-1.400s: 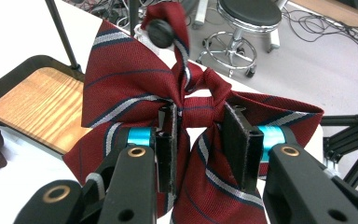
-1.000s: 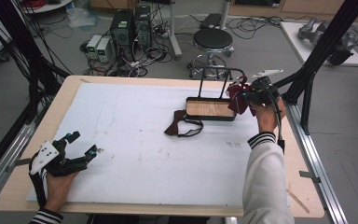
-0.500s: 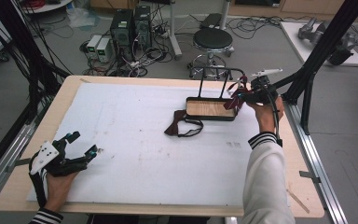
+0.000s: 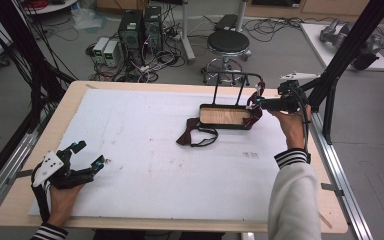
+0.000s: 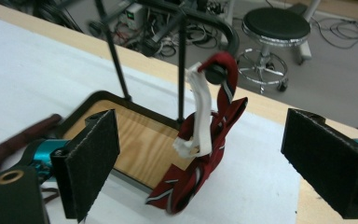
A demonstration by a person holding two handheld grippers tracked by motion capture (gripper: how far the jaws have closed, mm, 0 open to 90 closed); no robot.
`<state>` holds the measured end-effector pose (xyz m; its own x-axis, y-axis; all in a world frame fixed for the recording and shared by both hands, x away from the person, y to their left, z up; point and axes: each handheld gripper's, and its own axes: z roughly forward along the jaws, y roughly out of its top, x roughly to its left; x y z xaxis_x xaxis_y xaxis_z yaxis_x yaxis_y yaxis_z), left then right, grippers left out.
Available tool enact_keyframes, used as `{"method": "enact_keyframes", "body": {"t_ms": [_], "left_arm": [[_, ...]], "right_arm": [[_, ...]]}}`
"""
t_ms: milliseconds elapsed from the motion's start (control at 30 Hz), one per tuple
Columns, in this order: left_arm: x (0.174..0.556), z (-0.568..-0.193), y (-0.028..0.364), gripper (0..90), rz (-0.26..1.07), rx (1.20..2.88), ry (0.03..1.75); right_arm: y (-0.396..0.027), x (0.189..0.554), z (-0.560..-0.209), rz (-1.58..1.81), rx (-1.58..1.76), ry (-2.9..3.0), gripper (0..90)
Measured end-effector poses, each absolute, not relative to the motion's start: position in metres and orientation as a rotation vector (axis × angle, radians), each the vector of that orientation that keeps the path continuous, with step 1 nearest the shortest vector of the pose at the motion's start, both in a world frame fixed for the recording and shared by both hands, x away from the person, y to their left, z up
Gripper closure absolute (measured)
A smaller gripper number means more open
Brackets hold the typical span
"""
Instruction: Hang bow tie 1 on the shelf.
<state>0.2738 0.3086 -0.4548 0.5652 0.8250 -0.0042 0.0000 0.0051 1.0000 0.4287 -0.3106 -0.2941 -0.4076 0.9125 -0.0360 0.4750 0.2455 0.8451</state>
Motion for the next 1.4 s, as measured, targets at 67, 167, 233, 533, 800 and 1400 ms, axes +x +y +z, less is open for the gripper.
{"method": "enact_keyframes", "body": {"t_ms": [67, 167, 233, 533, 800, 1400], "left_arm": [[0.274, -0.455, 0.309, 13.2, 0.754, 1.431, 0.758], [0.274, -0.455, 0.308, 13.3, 0.754, 1.430, 0.757], [0.274, -0.455, 0.308, 13.2, 0.755, 1.430, 0.757], [0.274, -0.455, 0.308, 13.2, 0.757, 1.432, 0.756], [0.274, -0.455, 0.308, 13.2, 0.758, 1.430, 0.758], [0.273, -0.455, 0.309, 13.2, 0.758, 1.427, 0.758]], "right_arm": [[-0.309, 0.421, -0.287, 1.097, 1.241, 1.972, 10.5], [-0.305, 0.411, -0.279, 1.137, 1.220, 1.960, 10.5], [-0.302, 0.403, -0.273, 1.157, 1.206, 1.948, 10.5], [-0.300, 0.371, -0.276, 1.291, 1.134, 1.886, 10.6], [-0.294, 0.351, -0.299, 1.354, 1.103, 1.872, 10.6], [-0.267, 0.330, -0.338, 1.403, 1.057, 1.858, 10.6]]}}
